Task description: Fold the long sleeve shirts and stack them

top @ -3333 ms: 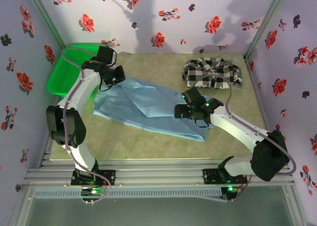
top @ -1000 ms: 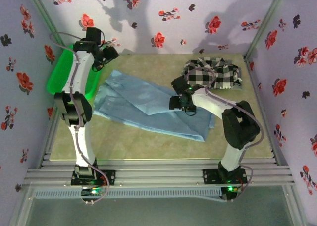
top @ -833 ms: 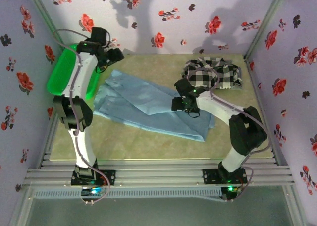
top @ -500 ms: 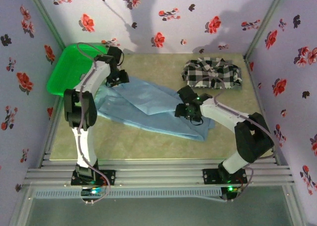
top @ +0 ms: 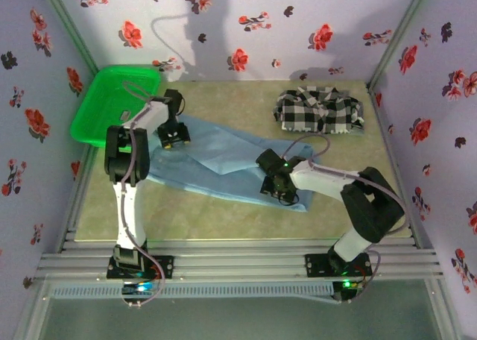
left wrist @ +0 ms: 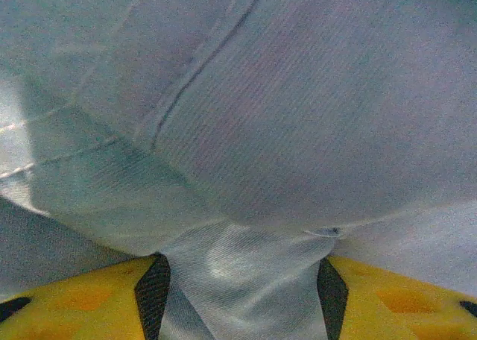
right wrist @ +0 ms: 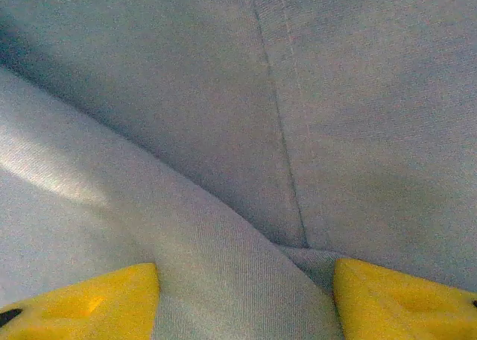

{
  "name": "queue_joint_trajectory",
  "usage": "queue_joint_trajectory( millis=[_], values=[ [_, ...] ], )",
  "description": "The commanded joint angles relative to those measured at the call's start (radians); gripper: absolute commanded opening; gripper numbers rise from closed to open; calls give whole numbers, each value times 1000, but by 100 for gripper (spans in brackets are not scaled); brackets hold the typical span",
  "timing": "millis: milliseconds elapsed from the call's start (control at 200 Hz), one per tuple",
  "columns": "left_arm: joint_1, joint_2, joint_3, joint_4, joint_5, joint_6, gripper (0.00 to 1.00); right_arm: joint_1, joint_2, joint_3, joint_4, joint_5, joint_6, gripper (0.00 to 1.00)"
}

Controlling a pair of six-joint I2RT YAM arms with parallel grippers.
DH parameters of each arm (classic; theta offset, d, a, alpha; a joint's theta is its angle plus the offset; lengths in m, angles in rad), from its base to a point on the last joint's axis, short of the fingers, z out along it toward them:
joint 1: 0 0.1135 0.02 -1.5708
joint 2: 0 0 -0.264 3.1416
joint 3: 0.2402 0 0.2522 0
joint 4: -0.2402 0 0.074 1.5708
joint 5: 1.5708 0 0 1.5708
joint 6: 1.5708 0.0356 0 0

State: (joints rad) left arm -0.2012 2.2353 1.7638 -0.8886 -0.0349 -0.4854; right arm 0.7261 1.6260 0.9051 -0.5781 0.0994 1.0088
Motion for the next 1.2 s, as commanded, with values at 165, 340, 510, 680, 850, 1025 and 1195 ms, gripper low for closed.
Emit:
queue_joint_trajectory(
  millis=[165,340,510,680,850,1025,1195],
  values=[
    [14,-220,-348,43,41,-92,59,-11,224,228,-65,111,39,65],
    [14,-405,-591,104,113,-165,60,-78,399,426,-62,77,60,65],
    [26,-558,-769,130,140,-218,62,-131,599,704,-6,-22,52,70],
    [28,-648,-845,136,198,-246,62,-147,776,1041,150,-249,-79,75],
    [29,-717,-855,113,219,-261,62,-162,821,1264,152,-406,-182,78],
    [6,-853,-797,129,310,-274,67,-157,681,1272,-152,-252,-370,80],
    [-7,-894,-651,74,269,-180,70,-97,426,1015,-202,-104,-426,82]
  ],
)
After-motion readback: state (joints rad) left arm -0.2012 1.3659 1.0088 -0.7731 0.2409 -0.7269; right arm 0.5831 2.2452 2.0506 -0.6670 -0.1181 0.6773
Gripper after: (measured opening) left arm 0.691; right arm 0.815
